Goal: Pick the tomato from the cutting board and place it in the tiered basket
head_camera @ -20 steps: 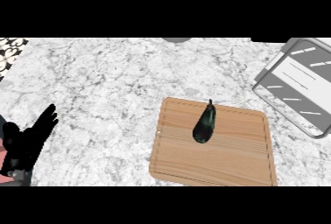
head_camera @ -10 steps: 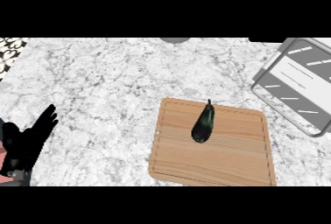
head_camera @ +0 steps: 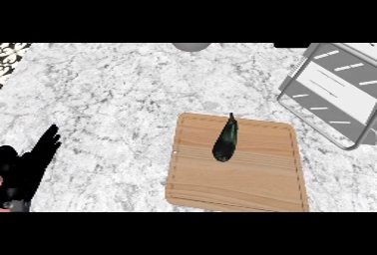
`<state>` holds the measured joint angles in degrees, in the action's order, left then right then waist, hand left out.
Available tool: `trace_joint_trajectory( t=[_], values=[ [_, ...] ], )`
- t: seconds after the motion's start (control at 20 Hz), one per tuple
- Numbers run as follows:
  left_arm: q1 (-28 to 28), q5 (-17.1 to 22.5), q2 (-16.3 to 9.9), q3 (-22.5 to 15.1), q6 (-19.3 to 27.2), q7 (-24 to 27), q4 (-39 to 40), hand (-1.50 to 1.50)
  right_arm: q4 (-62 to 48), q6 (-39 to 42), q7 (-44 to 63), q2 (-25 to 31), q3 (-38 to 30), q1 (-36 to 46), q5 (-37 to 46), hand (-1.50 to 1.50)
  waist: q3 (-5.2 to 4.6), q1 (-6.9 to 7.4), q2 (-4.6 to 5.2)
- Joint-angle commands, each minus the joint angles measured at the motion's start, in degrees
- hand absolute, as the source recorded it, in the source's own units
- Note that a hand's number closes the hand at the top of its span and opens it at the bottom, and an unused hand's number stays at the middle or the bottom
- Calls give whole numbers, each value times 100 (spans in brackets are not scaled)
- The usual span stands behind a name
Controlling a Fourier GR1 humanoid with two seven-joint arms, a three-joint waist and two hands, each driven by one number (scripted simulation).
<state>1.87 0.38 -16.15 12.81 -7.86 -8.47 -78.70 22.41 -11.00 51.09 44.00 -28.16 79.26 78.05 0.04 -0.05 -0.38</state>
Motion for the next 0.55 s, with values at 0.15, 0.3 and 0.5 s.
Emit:
trace_joint_trajectory(
  t=[0.15, 0.3, 0.5],
  values=[
    [455, 88, -29, 176, -71, 180, 48, 0, 1213, -700, -183, -62, -820, -340, -1056, -150, -2, -266, -125],
    [527, 36, 63, 171, 120, 18, -162, 0, 1928, -530, -423, -51, -966, -588, -1408, -150, 3, -417, -192],
    [750, 52, 110, 201, 62, 290, -98, 0, 2819, -360, -703, -733, -1153, -1283, -2018, -150, 0, -483, -216]
  ],
)
